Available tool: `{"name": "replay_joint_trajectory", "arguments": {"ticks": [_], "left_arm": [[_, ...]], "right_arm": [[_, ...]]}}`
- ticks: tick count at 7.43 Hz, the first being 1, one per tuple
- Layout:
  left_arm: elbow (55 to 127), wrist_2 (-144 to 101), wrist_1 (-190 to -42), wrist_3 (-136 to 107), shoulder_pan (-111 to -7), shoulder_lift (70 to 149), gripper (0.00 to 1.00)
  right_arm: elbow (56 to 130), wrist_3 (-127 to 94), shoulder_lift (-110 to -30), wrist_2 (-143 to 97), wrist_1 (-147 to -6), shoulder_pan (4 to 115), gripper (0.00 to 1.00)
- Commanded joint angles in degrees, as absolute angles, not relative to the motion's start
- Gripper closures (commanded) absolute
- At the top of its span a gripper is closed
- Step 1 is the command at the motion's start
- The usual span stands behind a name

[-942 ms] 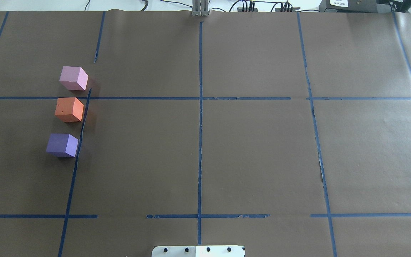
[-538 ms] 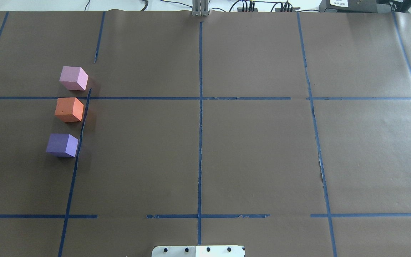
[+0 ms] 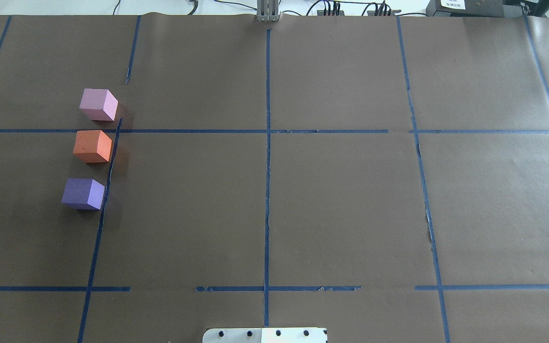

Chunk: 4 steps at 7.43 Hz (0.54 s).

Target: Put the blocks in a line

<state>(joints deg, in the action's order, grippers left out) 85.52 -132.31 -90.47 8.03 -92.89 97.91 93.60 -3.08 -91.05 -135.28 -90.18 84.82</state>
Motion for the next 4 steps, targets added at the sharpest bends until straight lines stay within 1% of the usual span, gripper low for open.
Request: {"name": "replay_joint_trajectory", "arguments": {"ticks": [1,4], "left_arm": [[85.4,-132.8,-87.7,5.2,-92.5,98.3,0.02],[85.4,-132.9,-88.3,2.4,-92.5,98.3,0.01]], "right_arm": [[93.6,-3.1,-91.1,-135.3,-90.2,84.8,0.00],[93.6,-3.1,-91.1,-135.3,-90.2,84.8,0.00]]}}
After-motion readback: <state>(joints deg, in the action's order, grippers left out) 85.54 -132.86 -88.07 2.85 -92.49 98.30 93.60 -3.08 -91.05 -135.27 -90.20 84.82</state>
